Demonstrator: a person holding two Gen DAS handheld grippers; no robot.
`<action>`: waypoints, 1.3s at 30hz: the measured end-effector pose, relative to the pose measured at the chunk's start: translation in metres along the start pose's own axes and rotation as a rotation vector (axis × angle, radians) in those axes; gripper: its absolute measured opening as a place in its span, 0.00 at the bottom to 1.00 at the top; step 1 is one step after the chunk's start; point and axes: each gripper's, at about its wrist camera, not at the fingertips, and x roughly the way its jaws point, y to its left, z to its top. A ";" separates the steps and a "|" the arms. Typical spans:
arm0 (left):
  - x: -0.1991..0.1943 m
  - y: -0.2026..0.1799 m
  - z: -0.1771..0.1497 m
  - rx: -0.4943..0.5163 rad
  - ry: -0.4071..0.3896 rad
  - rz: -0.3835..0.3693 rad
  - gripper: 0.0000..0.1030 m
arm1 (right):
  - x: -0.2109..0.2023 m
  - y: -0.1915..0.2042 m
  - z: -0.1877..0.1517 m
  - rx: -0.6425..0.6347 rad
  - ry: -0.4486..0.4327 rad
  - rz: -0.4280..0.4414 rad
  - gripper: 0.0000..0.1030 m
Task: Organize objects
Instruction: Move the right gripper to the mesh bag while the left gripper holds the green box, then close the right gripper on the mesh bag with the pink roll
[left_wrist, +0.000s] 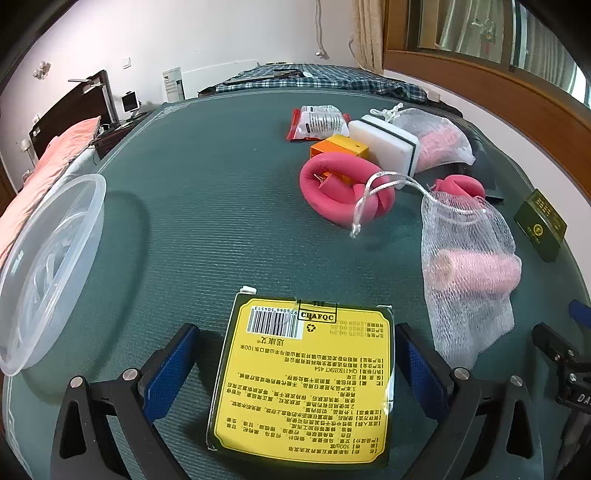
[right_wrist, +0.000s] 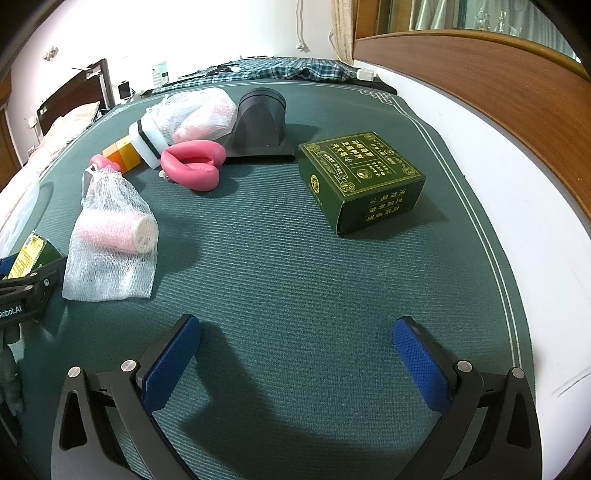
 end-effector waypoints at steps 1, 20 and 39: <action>-0.001 0.000 -0.001 0.002 0.000 -0.002 1.00 | 0.000 0.000 0.000 0.000 0.001 -0.001 1.00; -0.010 0.004 -0.004 0.041 0.008 -0.043 0.96 | 0.002 -0.003 -0.005 0.012 0.000 0.005 1.00; -0.031 0.012 -0.009 0.086 -0.022 -0.099 0.67 | -0.010 0.060 0.030 -0.023 -0.053 0.260 1.00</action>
